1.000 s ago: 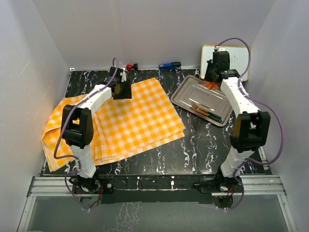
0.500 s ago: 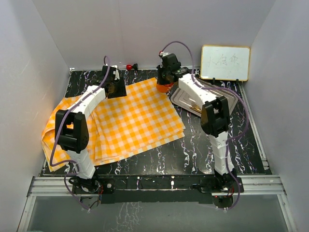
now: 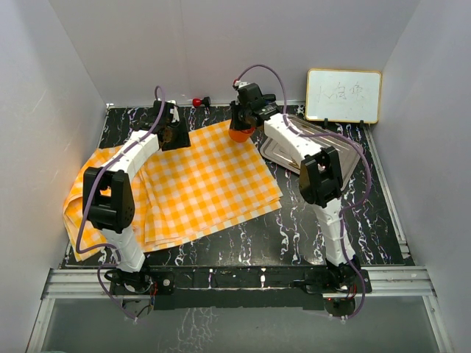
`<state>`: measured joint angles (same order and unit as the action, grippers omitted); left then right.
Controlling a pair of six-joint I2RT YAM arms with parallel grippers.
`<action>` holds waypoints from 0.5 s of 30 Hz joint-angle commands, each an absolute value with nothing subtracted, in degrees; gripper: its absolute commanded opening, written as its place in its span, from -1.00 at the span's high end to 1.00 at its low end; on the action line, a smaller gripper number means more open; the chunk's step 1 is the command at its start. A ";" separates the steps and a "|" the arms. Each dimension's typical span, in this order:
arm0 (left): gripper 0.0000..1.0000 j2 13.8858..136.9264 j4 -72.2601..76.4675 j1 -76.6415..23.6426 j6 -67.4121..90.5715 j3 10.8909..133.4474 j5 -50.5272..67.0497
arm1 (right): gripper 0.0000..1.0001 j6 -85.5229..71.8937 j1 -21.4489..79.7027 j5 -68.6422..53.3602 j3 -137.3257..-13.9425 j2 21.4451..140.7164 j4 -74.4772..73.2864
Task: Set the dinner table for one person
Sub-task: Place the cup on the napkin.
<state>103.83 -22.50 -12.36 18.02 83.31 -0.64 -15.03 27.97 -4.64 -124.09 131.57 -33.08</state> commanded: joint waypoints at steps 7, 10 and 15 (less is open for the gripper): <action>-0.06 102.58 -22.37 -12.12 18.19 83.23 0.07 | 1.00 -14.08 30.45 -5.63 -122.05 132.40 -25.07; -0.06 103.00 -22.32 -12.11 18.20 83.32 0.25 | 1.00 -13.79 30.74 -5.63 -121.48 132.97 -24.77; -0.06 103.18 -22.07 -12.08 18.11 82.86 0.35 | 1.00 -13.73 31.02 -5.49 -118.81 133.18 -23.32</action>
<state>103.83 -22.33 -12.36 18.02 83.31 -0.47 -14.87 31.03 -5.63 -119.28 134.08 -30.02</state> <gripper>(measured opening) 0.527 0.076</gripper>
